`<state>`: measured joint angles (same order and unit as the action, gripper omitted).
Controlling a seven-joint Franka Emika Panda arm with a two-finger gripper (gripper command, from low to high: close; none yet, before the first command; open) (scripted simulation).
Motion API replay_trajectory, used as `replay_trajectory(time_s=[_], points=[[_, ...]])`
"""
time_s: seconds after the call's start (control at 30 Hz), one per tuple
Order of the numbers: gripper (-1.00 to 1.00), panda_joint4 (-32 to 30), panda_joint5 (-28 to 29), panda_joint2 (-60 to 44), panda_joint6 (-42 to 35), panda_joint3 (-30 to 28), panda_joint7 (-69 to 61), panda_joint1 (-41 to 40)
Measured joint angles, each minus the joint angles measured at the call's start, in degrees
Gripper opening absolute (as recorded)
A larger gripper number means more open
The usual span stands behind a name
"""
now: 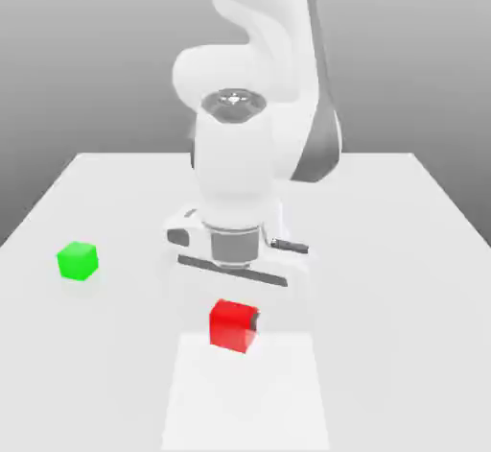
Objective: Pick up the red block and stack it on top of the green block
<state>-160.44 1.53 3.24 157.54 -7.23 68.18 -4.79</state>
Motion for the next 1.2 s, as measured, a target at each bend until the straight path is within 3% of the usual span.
replay_trajectory(time_s=[0.7, 1.2], points=[[-1.00, -7.1, 13.3, 12.8, -5.2, -18.8, 34.1, -40.8], [-1.00, -6.4, 0.8, 2.9, 3.8, -23.3, 26.4, -34.2]])
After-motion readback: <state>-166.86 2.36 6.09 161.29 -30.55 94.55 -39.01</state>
